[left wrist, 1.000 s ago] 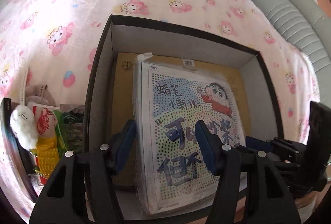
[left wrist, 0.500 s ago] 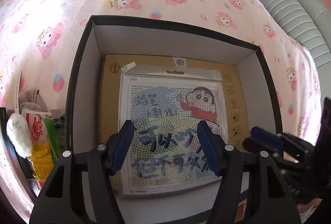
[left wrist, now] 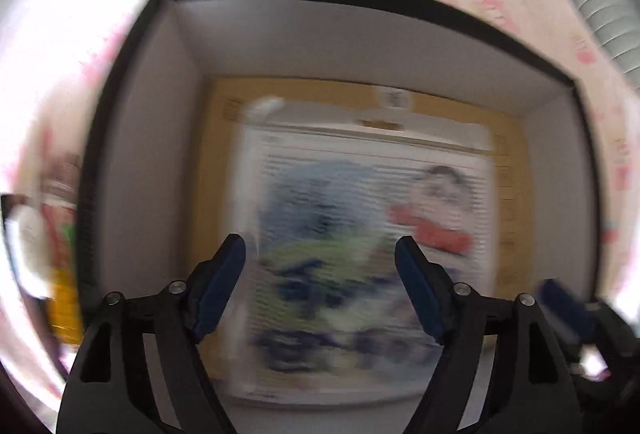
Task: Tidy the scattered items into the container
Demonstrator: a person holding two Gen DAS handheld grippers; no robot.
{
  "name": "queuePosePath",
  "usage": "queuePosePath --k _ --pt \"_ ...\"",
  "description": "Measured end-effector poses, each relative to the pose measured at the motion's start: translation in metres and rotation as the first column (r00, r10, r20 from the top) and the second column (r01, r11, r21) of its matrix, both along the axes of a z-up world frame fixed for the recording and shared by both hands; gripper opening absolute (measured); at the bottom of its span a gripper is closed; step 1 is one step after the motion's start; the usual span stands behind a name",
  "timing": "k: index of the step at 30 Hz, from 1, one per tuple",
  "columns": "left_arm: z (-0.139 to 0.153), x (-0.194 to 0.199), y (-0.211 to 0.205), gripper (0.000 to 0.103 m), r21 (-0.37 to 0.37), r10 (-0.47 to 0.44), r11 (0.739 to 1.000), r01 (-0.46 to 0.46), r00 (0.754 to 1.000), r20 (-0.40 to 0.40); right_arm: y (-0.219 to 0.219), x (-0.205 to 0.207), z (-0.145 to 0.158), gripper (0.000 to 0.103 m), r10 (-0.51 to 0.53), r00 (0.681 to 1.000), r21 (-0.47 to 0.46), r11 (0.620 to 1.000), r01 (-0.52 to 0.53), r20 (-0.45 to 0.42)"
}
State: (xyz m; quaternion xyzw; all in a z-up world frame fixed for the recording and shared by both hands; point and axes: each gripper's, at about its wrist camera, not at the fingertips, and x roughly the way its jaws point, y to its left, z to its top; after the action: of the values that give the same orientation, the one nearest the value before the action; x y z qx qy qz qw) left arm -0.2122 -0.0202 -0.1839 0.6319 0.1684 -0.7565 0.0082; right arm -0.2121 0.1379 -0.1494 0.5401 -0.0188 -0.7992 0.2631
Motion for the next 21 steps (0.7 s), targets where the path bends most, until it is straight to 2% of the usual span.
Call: queuePosePath --k 1,3,4,5,6,8,9,11,14,16,17,21 --pt "0.001 0.001 0.004 0.078 0.06 -0.015 0.998 0.015 1.0 0.0 0.002 0.002 0.0 0.028 -0.002 1.0 -0.007 1.0 0.002 0.002" --pt "0.005 0.003 0.014 0.069 0.139 -0.053 0.989 0.054 0.999 -0.008 0.001 0.001 -0.001 0.028 -0.005 1.0 -0.018 1.0 0.005 0.002" --pt "0.006 0.005 0.015 0.057 0.176 -0.049 0.983 0.05 0.999 -0.013 -0.001 0.001 -0.003 0.028 -0.005 1.0 -0.023 1.0 0.005 0.003" --pt "0.009 0.008 0.013 0.055 0.181 -0.027 0.983 0.029 1.0 -0.015 -0.002 0.004 -0.003 0.028 -0.005 1.0 -0.026 1.0 0.005 0.004" --pt "0.011 0.011 0.008 0.055 0.149 0.0 0.989 0.004 1.0 -0.026 -0.002 0.005 -0.004 0.028 -0.001 1.0 -0.029 1.0 0.002 0.005" --pt "0.013 0.015 -0.001 0.064 -0.017 0.042 0.999 -0.043 0.999 -0.028 -0.002 0.008 -0.006 0.028 0.007 1.0 -0.034 0.999 -0.006 0.01" --pt "0.011 0.016 -0.004 0.065 -0.093 0.053 0.994 -0.053 0.999 -0.005 -0.001 0.009 -0.008 0.028 0.01 1.0 -0.035 0.999 -0.01 0.017" --pt "0.01 0.018 -0.005 0.07 -0.167 0.038 0.985 -0.035 0.999 0.016 -0.001 0.011 -0.01 0.028 0.018 0.999 -0.041 0.999 -0.017 0.027" --pt "0.006 0.014 0.003 0.074 -0.227 -0.003 0.974 0.019 0.997 0.072 -0.005 0.01 -0.012 0.028 0.03 0.999 -0.045 0.999 -0.028 0.034" --pt "0.004 0.011 0.006 0.079 -0.234 -0.013 0.972 0.033 0.996 0.086 -0.008 0.01 -0.014 0.028 0.034 0.999 -0.028 0.999 -0.033 0.035" --pt "0.002 0.01 0.005 0.085 -0.209 -0.011 0.977 0.032 0.995 0.099 -0.009 0.011 -0.014 0.028 0.034 0.999 -0.018 0.999 -0.034 0.03" --pt "-0.008 0.012 -0.003 0.091 -0.065 0.045 0.997 -0.037 0.991 0.127 -0.009 0.013 -0.014 0.028 0.035 0.999 0.011 0.999 -0.035 0.017"
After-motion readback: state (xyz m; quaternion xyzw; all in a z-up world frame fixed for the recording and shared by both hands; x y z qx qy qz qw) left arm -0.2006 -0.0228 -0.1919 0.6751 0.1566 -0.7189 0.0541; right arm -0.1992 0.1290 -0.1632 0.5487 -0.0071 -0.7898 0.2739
